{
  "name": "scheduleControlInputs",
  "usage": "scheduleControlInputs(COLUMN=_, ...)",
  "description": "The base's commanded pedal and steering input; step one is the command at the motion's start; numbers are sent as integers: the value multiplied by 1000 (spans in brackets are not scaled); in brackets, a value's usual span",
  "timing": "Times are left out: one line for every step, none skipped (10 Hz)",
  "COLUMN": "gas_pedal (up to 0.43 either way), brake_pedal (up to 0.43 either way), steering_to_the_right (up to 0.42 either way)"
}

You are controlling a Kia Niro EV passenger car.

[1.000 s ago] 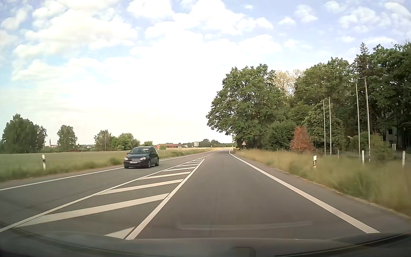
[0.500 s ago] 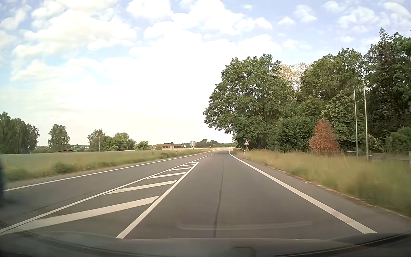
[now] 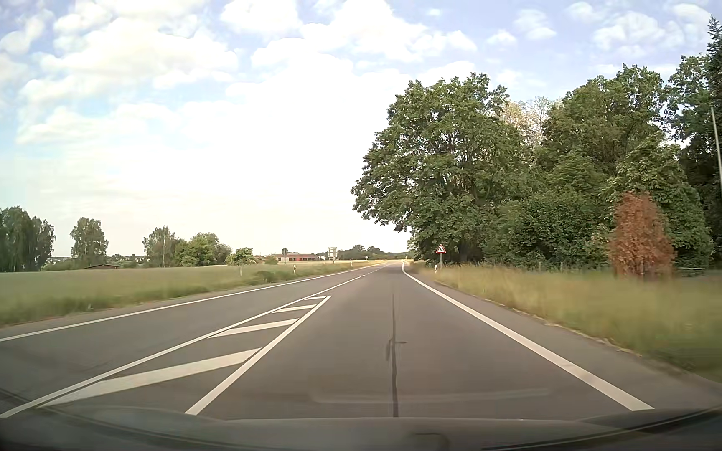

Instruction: Follow the waypoints while adhering to traffic rules and regulations

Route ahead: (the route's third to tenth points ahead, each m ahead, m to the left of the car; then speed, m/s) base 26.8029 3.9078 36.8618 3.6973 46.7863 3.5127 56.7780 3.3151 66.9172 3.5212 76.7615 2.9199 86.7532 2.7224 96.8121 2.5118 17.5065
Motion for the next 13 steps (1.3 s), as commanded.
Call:
scheduleControlInputs(gas_pedal=110, brake_pedal=30, steering_to_the_right=2)
scheduleControlInputs(gas_pedal=110, brake_pedal=30, steering_to_the_right=2)
scheduleControlInputs(gas_pedal=110, brake_pedal=30, steering_to_the_right=2)
scheduleControlInputs(gas_pedal=110, brake_pedal=30, steering_to_the_right=2)
scheduleControlInputs(gas_pedal=110, brake_pedal=30, steering_to_the_right=2)
scheduleControlInputs(gas_pedal=110, brake_pedal=30, steering_to_the_right=2)
scheduleControlInputs(gas_pedal=110, brake_pedal=30, steering_to_the_right=2)
scheduleControlInputs(gas_pedal=110, brake_pedal=30, steering_to_the_right=2)
scheduleControlInputs(gas_pedal=110, brake_pedal=30, steering_to_the_right=2)
scheduleControlInputs(gas_pedal=110, brake_pedal=30, steering_to_the_right=2)
scheduleControlInputs(gas_pedal=110, brake_pedal=30, steering_to_the_right=2)
scheduleControlInputs(gas_pedal=110, brake_pedal=30, steering_to_the_right=2)
scheduleControlInputs(gas_pedal=110, brake_pedal=30, steering_to_the_right=2)
